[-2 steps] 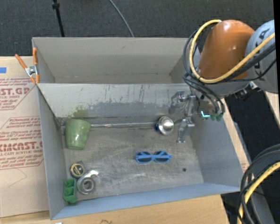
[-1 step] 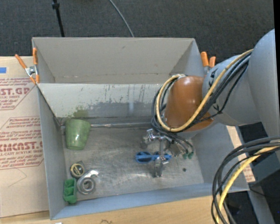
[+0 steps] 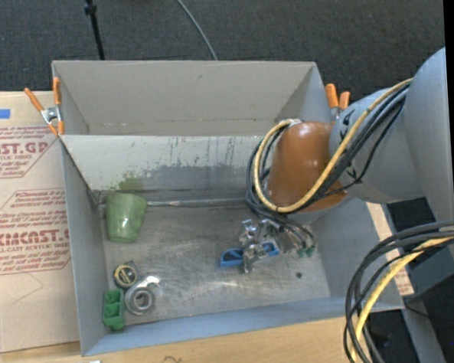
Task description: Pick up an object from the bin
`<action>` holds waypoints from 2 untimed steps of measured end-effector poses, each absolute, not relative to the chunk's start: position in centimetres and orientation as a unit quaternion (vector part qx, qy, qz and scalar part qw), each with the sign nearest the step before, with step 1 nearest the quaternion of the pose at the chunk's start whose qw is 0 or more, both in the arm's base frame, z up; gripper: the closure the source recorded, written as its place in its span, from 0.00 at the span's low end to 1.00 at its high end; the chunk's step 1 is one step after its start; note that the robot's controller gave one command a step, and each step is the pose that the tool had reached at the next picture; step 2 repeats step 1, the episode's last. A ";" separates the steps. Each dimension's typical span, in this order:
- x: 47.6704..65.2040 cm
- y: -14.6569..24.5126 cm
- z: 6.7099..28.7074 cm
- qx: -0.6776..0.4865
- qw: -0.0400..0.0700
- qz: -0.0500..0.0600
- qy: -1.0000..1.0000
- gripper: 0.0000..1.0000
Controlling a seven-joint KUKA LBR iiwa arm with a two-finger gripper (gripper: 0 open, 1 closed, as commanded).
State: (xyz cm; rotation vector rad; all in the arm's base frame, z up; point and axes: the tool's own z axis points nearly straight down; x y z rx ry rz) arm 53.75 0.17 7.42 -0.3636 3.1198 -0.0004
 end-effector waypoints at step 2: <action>55.7 -2.3 23.7 -0.253 0.005 -0.001 0.968 1.00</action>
Offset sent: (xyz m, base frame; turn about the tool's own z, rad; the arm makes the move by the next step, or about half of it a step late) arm 0.0172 -0.0250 0.1587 -0.2795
